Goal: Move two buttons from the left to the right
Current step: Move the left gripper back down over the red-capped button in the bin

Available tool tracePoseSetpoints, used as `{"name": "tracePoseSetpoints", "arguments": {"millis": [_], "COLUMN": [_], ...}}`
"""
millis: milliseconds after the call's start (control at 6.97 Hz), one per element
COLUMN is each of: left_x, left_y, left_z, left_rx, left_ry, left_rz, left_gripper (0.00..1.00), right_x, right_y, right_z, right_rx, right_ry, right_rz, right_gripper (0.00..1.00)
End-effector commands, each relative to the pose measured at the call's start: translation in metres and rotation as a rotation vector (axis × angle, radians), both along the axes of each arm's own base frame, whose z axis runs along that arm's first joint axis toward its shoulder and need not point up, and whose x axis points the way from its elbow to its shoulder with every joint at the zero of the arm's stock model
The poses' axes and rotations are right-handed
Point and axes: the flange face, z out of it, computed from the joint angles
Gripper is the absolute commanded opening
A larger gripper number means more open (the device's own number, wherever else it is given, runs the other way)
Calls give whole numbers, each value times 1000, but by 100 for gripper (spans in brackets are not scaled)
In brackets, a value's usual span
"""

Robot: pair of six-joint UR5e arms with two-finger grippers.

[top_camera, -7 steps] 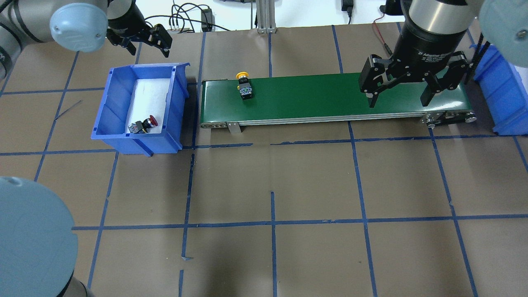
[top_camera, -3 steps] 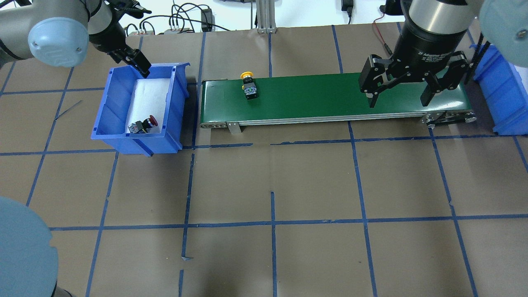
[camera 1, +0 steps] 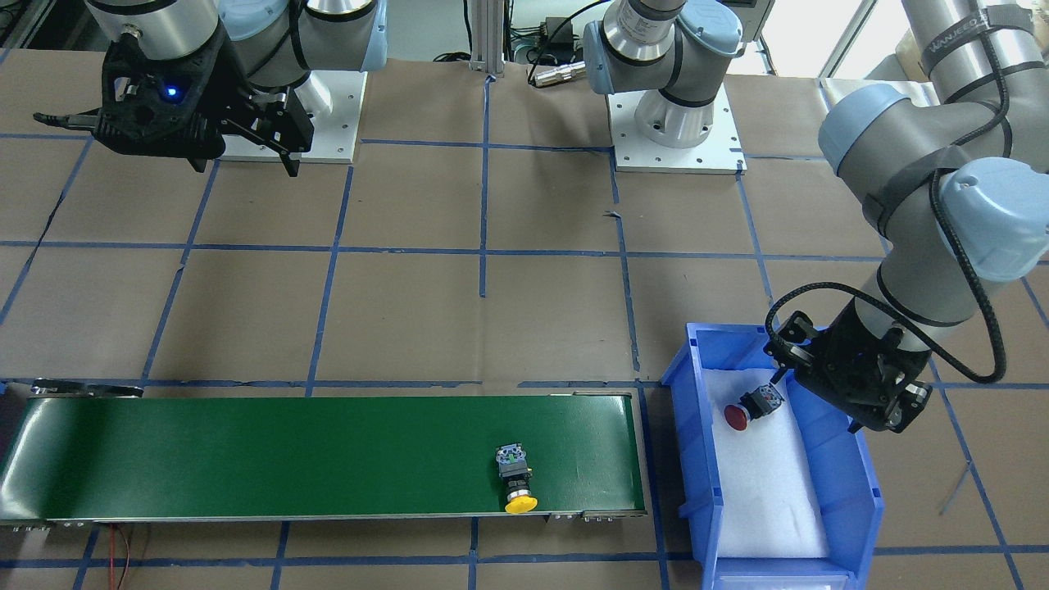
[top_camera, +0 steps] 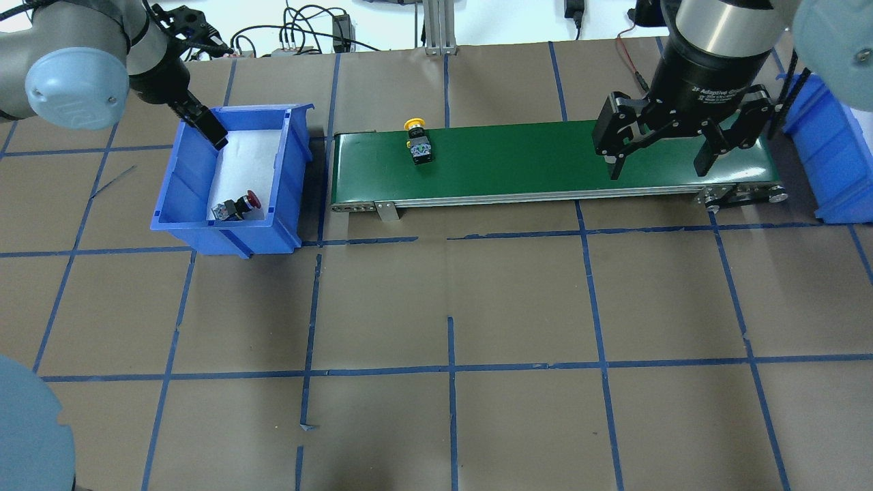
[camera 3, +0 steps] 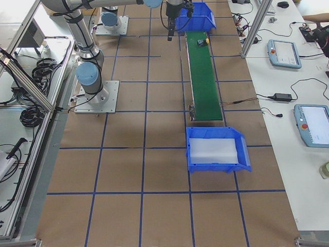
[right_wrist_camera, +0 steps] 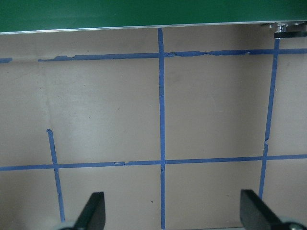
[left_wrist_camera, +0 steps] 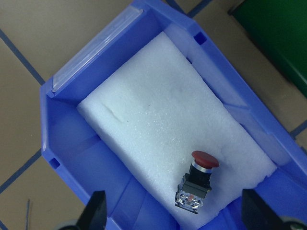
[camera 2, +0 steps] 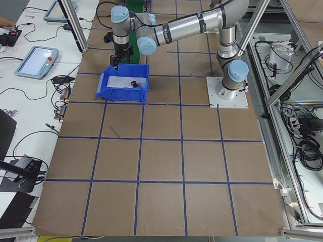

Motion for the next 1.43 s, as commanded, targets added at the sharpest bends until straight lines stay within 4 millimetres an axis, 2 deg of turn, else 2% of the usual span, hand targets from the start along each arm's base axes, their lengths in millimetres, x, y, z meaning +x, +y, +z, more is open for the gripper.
{"name": "tracePoseSetpoints", "arguments": {"millis": [0, 287, 430, 1004, 1290], "left_x": [3, 3, 3, -4, -9], "left_y": [11, 7, 8, 10, 18], "left_z": [-28, -43, -48, -105, -127], "left_rx": [36, 54, 66, 71, 76], "left_ry": [10, 20, 21, 30, 51], "left_rz": [-2, -1, 5, 45, 46], "left_gripper": [100, 85, 82, 80, 80], "right_x": [0, 0, 0, 1, 2], "right_y": [0, 0, 0, 0, -6], "right_z": [0, 0, 0, -1, -5], "right_rx": [-1, -1, 1, 1, -2], "right_ry": [-1, -2, -2, -9, -13], "right_rz": [13, 11, 11, 4, 16], "right_gripper": [100, 100, 100, 100, 100]}}
